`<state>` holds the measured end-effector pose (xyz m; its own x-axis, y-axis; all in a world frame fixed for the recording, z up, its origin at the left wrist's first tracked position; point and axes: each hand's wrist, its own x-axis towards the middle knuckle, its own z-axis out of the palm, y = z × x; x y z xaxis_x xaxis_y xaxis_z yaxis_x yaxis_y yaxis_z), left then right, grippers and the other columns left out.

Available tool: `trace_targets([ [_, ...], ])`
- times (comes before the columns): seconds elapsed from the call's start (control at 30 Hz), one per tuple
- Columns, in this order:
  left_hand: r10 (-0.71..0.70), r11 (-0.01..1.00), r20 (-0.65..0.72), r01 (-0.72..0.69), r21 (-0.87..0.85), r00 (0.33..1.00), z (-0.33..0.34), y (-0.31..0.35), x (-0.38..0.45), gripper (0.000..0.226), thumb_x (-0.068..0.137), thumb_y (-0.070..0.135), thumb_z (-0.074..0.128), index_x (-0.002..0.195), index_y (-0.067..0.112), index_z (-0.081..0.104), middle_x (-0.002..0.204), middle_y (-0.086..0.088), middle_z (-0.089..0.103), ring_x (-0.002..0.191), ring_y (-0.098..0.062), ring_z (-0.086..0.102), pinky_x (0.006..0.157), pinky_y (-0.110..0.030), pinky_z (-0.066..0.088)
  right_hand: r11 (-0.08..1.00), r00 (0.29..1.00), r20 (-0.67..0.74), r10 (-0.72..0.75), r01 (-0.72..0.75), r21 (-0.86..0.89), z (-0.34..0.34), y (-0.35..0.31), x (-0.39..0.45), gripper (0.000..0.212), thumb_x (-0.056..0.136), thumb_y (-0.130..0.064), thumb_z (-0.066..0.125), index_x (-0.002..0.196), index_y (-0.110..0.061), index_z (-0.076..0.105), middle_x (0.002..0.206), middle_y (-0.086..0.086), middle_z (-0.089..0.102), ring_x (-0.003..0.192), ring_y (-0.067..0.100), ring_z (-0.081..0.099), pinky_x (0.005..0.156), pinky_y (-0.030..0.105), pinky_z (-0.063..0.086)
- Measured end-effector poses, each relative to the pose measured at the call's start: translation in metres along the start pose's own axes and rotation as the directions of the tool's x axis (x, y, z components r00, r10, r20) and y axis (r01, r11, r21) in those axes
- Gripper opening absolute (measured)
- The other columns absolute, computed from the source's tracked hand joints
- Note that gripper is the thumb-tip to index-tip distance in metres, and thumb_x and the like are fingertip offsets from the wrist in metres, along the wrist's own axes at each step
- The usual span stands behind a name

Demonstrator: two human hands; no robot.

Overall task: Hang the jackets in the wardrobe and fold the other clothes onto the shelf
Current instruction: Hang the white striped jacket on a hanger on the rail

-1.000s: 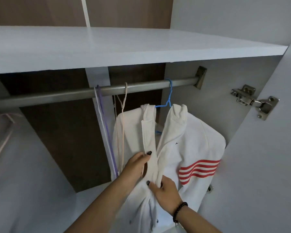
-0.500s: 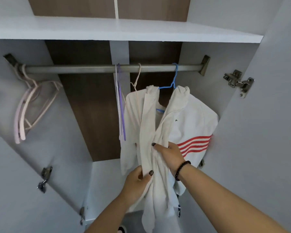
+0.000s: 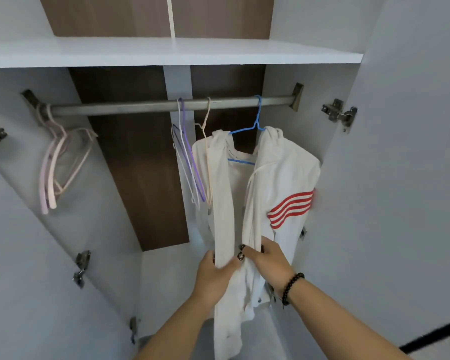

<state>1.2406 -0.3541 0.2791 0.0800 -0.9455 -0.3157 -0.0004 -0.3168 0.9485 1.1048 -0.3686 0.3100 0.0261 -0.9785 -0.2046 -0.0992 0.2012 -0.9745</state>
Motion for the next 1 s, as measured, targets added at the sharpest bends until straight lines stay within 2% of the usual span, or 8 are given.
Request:
trace_targets([
  [0.13, -0.197, 0.980, 0.118, 0.193, 0.045, 0.973, -0.031, -0.014, -0.025, 0.028, 0.076, 0.005, 0.076, 0.103, 0.007, 0.069, 0.099, -0.015, 0.073, 0.093, -0.030, 0.070, 0.088, -0.048, 0.056, 0.997, 0.991, -0.109, 0.074, -0.074, 0.012, 0.008, 0.011, -0.026, 0.009, 0.086, -0.011, 0.066, 0.094, -0.009, 0.065, 0.093, 0.010, 0.070, 0.090, 0.024, 0.066, 0.081, 0.034, 0.055],
  [0.2, -0.254, 0.964, 0.135, 0.240, 0.113, 0.958, -0.050, -0.025, -0.037, 0.021, 0.079, 0.001, 0.069, 0.100, 0.001, 0.071, 0.100, -0.021, 0.072, 0.093, -0.034, 0.069, 0.089, -0.048, 0.055, 0.995, 0.986, -0.131, 0.103, -0.104, -0.005, 0.016, 0.016, -0.041, 0.010, 0.082, -0.007, 0.067, 0.092, -0.007, 0.065, 0.089, 0.012, 0.070, 0.085, 0.025, 0.066, 0.073, 0.033, 0.056],
  [0.3, -0.297, 0.949, 0.192, 0.267, 0.168, 0.935, -0.073, -0.037, -0.055, 0.020, 0.085, 0.016, 0.071, 0.102, 0.005, 0.071, 0.099, -0.015, 0.074, 0.093, -0.030, 0.070, 0.091, -0.044, 0.055, 0.987, 0.975, -0.164, 0.151, -0.156, -0.022, 0.029, 0.023, -0.063, 0.006, 0.080, -0.006, 0.066, 0.082, -0.004, 0.061, 0.074, 0.007, 0.064, 0.067, 0.020, 0.061, 0.055, 0.025, 0.047],
  [0.43, -0.242, 0.945, 0.154, 0.197, 0.262, 0.958, -0.088, -0.049, -0.077, 0.028, 0.097, 0.046, 0.051, 0.100, 0.021, 0.063, 0.098, 0.001, 0.068, 0.092, -0.018, 0.064, 0.085, -0.030, 0.051, 0.982, 0.966, -0.187, 0.179, -0.187, -0.028, 0.047, 0.035, -0.088, 0.009, 0.082, -0.015, 0.062, 0.082, -0.011, 0.053, 0.074, 0.010, 0.046, 0.067, 0.021, 0.043, 0.059, 0.030, 0.034],
  [0.6, -0.200, 0.973, 0.241, 0.164, 0.163, 0.950, -0.099, -0.064, -0.108, 0.025, 0.081, 0.015, 0.074, 0.105, 0.013, 0.070, 0.099, -0.008, 0.074, 0.095, -0.025, 0.070, 0.092, -0.045, 0.054, 0.984, 0.954, -0.244, 0.175, -0.174, 0.027, 0.065, 0.046, -0.117, 0.019, 0.081, -0.007, 0.058, 0.094, 0.006, 0.058, 0.082, 0.014, 0.059, 0.072, 0.023, 0.055, 0.062, 0.032, 0.046],
  [0.7, -0.274, 0.959, 0.274, 0.244, 0.142, 0.922, -0.105, -0.068, -0.125, 0.026, 0.076, 0.000, 0.071, 0.102, 0.003, 0.070, 0.097, -0.018, 0.073, 0.092, -0.031, 0.070, 0.080, -0.039, 0.057, 0.965, 0.936, -0.242, 0.257, -0.235, 0.114, 0.071, 0.049, -0.129, 0.010, 0.073, -0.008, 0.061, 0.074, -0.005, 0.051, 0.069, 0.009, 0.045, 0.063, 0.021, 0.043, 0.056, 0.030, 0.035],
  [0.8, -0.352, 0.936, 0.302, 0.334, 0.113, 0.886, -0.115, -0.071, -0.138, 0.027, 0.072, -0.003, 0.072, 0.099, -0.004, 0.069, 0.095, -0.027, 0.070, 0.082, -0.034, 0.067, 0.069, -0.036, 0.054, 0.928, 0.918, -0.182, 0.352, -0.317, 0.194, 0.075, 0.056, -0.143, 0.029, 0.070, -0.007, 0.063, 0.065, -0.017, 0.036, 0.062, 0.004, 0.031, 0.055, 0.018, 0.031, 0.050, 0.026, 0.025],
  [1.0, -0.349, 0.937, 0.246, 0.343, 0.069, 0.904, -0.128, -0.080, -0.161, 0.023, 0.078, -0.002, 0.074, 0.100, -0.009, 0.069, 0.104, -0.036, 0.065, 0.085, -0.039, 0.064, 0.083, -0.049, 0.052, 0.915, 0.909, -0.145, 0.390, -0.365, 0.173, 0.082, 0.081, -0.181, 0.019, 0.075, -0.019, 0.068, 0.075, -0.011, 0.051, 0.073, 0.008, 0.052, 0.070, 0.023, 0.050, 0.066, 0.034, 0.042],
])
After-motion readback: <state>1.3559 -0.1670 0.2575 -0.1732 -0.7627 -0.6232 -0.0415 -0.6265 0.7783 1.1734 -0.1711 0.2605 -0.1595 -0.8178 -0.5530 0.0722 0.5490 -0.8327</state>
